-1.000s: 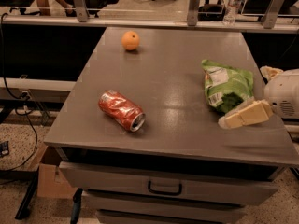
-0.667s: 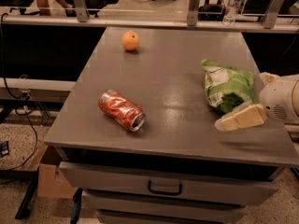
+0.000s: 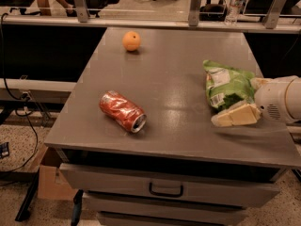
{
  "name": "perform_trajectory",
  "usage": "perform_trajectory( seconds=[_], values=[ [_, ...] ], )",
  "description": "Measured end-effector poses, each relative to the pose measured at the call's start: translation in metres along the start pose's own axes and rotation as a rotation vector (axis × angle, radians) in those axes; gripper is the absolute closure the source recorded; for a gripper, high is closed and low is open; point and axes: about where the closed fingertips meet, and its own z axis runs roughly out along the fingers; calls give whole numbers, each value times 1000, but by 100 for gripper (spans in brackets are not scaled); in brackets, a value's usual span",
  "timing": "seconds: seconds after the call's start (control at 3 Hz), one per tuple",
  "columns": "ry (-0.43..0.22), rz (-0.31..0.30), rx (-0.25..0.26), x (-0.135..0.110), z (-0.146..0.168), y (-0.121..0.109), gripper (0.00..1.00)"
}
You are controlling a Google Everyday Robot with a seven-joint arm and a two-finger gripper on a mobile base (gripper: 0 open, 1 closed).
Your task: Pick green rice chip bag
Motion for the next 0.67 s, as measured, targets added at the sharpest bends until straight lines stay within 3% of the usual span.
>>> perform_trajectory(
  seconds=[0.33, 0.67],
  values=[
    [-7, -15, -14, -6, 4, 0, 38],
    [-9, -14, -13, -13, 4, -3, 69]
  ],
)
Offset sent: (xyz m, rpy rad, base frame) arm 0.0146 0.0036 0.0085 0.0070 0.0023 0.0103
